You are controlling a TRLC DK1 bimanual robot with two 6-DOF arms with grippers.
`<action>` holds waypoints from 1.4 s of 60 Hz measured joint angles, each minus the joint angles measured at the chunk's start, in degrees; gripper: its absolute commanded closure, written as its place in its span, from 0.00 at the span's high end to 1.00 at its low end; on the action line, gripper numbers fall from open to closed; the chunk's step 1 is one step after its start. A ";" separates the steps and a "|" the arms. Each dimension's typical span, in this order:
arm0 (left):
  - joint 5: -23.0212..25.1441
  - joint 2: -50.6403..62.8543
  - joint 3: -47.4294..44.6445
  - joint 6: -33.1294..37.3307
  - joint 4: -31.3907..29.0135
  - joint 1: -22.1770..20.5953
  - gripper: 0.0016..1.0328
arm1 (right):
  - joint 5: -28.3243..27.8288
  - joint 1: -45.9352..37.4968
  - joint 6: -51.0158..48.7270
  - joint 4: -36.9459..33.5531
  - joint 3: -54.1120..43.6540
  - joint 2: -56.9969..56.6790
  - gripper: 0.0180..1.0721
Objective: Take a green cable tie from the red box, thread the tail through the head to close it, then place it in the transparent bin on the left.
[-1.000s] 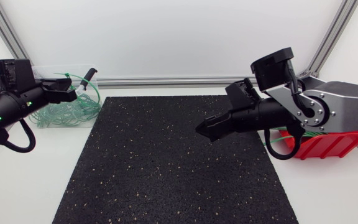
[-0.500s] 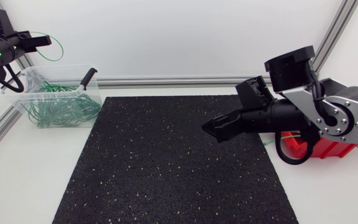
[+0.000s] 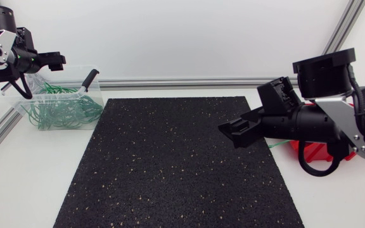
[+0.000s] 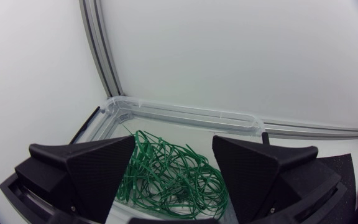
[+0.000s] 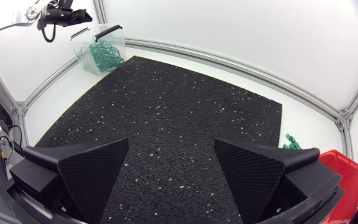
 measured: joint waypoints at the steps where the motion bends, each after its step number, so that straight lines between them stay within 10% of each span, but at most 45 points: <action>1: 0.00 -0.79 -0.72 0.00 0.13 -0.13 0.96 | 0.28 -0.20 -0.13 0.04 -0.33 -0.44 0.95; 51: 0.02 -44.28 -47.34 0.02 15.06 -7.19 0.96 | 3.98 -26.03 -9.40 12.61 -19.67 -24.79 0.95; 84: 0.74 -70.14 -65.46 0.04 17.84 -11.23 0.96 | 5.75 -26.43 -6.80 14.95 -31.30 -43.80 0.95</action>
